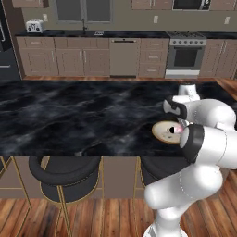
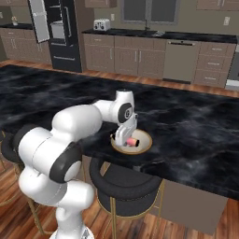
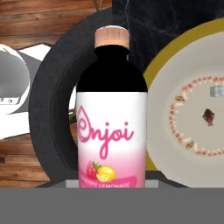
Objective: Open the fridge, grab two sodas, and place both sodas inside the bowl with ice on the dining counter.
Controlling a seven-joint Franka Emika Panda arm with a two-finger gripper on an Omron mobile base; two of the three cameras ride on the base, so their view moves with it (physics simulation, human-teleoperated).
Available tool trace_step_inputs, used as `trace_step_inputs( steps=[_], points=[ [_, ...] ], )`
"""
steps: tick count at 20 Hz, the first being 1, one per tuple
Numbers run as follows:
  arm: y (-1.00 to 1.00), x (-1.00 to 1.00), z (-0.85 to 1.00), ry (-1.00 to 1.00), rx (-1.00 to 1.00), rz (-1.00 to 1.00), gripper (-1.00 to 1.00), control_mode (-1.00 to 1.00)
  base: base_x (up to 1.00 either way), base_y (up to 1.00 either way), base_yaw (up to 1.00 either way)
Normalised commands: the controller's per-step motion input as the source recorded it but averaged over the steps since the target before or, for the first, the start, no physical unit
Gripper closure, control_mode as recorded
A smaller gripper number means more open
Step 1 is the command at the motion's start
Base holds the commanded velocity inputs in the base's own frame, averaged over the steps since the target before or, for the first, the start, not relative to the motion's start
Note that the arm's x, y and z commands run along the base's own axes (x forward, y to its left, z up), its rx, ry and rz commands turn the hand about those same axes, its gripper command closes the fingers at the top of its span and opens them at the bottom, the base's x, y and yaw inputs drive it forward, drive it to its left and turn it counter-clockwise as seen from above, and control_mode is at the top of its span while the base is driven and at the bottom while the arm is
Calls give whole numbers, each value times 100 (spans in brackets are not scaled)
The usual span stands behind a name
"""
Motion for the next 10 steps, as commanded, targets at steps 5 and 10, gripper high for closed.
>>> trace_step_inputs(
  steps=[5, 10],
  points=[
    [0, 33, -19, -1, 0, 0, 100, -100, 0, 0, 0],
    [0, 36, -21, 0, 0, 0, 100, -100, 0, 0, 0]
  ],
)
